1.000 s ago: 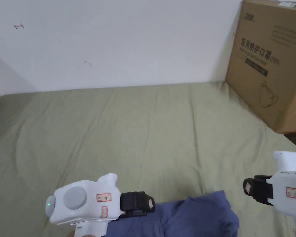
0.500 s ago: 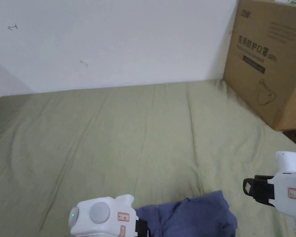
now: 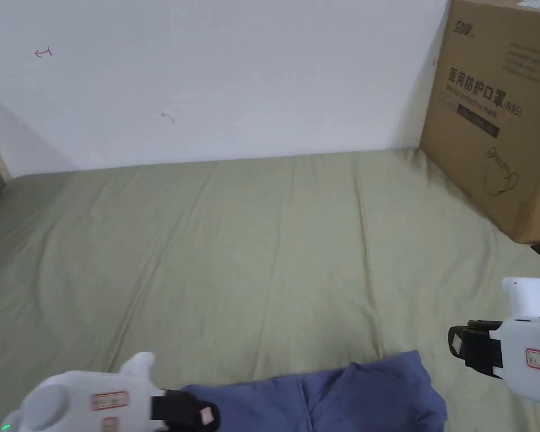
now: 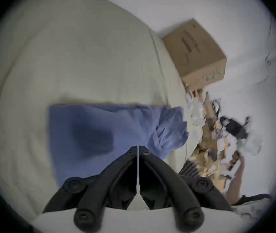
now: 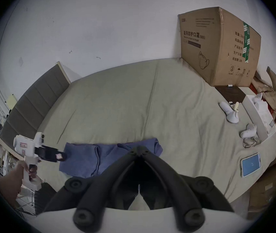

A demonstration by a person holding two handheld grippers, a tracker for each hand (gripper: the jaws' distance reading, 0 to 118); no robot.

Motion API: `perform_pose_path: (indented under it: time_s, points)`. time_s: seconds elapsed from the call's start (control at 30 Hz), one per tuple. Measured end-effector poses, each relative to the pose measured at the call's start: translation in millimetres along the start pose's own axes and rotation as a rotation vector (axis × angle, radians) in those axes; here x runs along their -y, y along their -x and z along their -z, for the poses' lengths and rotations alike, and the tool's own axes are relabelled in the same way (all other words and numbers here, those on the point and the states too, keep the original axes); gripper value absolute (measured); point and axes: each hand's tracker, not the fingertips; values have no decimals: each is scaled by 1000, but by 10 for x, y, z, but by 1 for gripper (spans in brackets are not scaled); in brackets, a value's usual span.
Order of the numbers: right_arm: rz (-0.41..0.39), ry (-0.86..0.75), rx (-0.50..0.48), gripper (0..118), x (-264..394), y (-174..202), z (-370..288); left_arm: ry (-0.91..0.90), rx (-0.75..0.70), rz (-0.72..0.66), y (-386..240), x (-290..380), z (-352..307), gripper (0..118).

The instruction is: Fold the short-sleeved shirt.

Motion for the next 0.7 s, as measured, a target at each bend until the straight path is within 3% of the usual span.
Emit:
perform_pose_path:
  time_s: [0.03,0.07,0.13,0.17,0.2,0.23,0.4,0.53,0.63,0.67,0.7]
  points:
    - [-1,0,-3,0,-8,23,6,-26,26,-48,140,5,-142,6]
    - [-3,2,-8,0,-15,44,15,-39,43,-81,256,11,-241,17]
    - [0,8,-20,0,-32,83,50,-75,39,-137,550,58,-443,72]
    - [0,10,-26,0,-38,105,69,-84,22,-156,642,76,-466,93]
    - [-2,13,-30,0,-40,136,92,-97,21,-173,747,92,-468,111]
    - [-7,15,-25,0,-39,176,114,-92,50,-197,752,136,-454,118]
    - [-5,47,-38,0,-18,310,170,-47,243,-291,1124,199,-96,118]
    - [-122,76,50,0,11,403,245,-46,458,-304,1328,72,325,118]
    - [-89,80,22,0,0,403,249,-3,539,-359,1277,1,596,118]
    - [-81,81,18,0,-7,397,247,0,538,-353,1268,-23,658,116]
    - [-78,80,17,0,-13,402,247,-4,530,-338,1254,-24,670,97]
